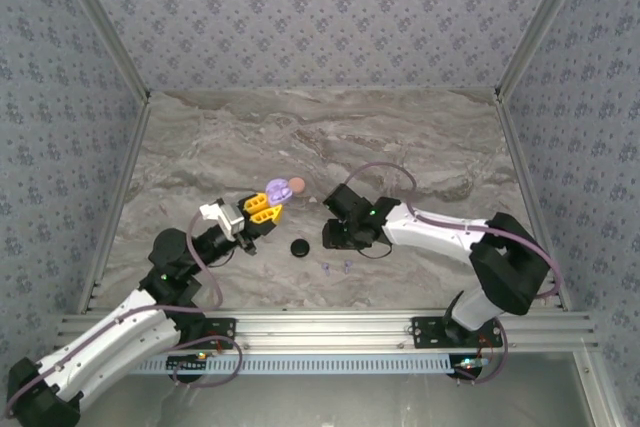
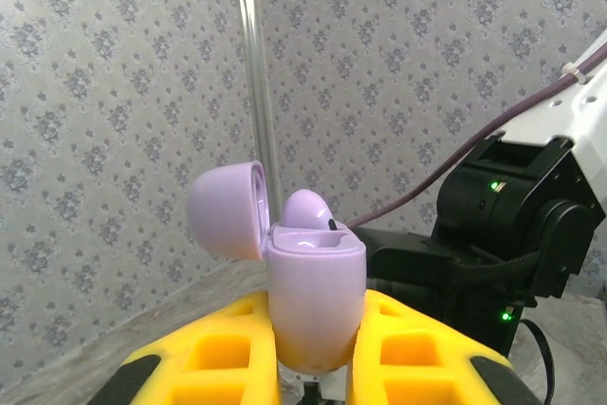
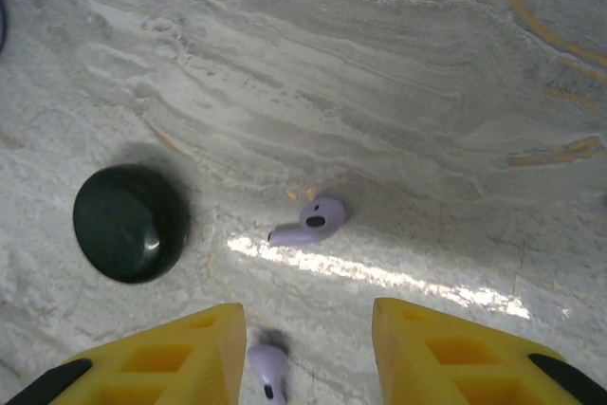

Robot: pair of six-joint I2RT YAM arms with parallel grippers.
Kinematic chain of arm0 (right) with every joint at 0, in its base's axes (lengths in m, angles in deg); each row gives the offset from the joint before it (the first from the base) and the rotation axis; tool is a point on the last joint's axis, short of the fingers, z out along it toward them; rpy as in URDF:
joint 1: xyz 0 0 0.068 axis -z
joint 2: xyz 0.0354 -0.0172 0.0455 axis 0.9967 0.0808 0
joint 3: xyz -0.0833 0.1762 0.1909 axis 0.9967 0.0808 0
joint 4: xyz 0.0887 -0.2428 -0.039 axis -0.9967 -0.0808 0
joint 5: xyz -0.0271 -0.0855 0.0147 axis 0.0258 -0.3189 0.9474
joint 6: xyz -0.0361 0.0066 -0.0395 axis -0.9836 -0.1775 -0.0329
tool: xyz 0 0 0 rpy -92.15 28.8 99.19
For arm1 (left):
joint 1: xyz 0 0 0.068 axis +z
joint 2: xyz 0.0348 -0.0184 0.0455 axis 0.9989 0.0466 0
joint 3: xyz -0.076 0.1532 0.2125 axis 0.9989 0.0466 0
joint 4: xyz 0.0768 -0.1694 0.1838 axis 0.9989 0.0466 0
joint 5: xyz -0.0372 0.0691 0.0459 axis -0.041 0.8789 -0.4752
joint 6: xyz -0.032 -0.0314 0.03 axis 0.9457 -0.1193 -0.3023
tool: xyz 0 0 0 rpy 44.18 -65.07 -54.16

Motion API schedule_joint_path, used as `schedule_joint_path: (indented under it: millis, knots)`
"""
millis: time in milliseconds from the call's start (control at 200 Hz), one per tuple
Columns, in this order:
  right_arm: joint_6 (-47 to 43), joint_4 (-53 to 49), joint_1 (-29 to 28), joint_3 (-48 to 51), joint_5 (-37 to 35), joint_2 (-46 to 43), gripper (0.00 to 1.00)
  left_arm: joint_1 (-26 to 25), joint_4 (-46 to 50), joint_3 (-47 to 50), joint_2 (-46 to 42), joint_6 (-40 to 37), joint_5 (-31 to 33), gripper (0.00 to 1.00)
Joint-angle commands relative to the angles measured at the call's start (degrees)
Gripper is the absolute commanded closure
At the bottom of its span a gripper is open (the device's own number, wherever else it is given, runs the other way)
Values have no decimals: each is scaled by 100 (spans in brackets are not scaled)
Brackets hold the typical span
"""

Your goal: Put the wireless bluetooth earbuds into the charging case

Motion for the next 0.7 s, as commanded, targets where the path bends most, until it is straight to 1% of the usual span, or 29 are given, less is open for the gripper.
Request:
schedule_joint_path:
  millis: [0,70,240,480,695]
  knots:
    - [128,25,-66,-259,-158,230,60,-35,121,12,-187,-142,184,100]
    - [105,92,-84,-306,-189,335,66,-30,94,55,-210,-119,194,100]
    - [-12,11,-84,-481,-276,553,74,-34,65,84,-201,-93,198,100]
    - [-22,-116,-88,-528,-374,674,75,-30,8,81,-133,-109,227,100]
    - [-44,-58,-82,-536,-282,806,75,-35,-29,64,-36,-98,221,100]
